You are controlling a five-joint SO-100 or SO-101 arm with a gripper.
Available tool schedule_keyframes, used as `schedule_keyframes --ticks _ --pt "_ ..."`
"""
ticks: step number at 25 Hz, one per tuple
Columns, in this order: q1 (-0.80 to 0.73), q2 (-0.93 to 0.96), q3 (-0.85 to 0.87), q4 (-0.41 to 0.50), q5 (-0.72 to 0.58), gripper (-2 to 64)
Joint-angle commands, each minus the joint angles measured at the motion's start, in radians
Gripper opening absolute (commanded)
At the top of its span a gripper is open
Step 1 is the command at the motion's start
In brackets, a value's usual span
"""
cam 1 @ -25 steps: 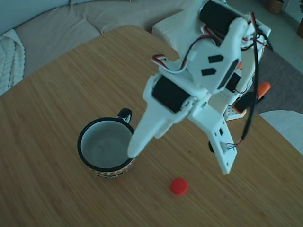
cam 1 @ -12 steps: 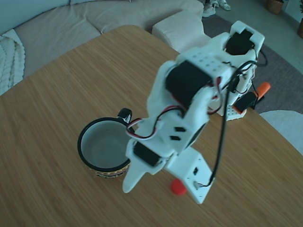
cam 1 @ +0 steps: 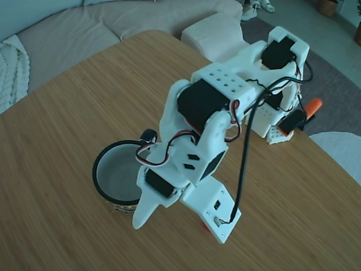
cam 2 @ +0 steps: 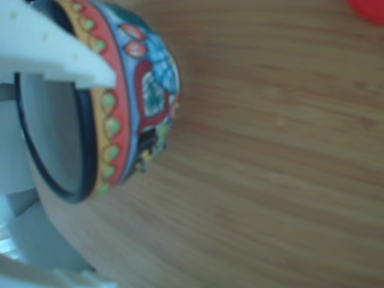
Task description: Grasp a red cap and put it in the cup.
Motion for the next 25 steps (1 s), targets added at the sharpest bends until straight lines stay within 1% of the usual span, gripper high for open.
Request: schedule_keyframes --ticks 1,10,14,18,22,25 --pt "-0.015 0.018 -0.086 0.005 -0.003 40.3" --pt "-0.143 0.017 -0.084 0.018 -0.003 40.1" --pt "-0.167 0.017 -0.078 0.066 -0.005 40.0" --pt "-0.167 0.018 -0.025 0.114 -0.005 40.0" --pt "-0.167 0.035 0.064 0.166 -0.005 40.0" --pt "-0.164 0.035 0.149 0.16 -0.005 40.0"
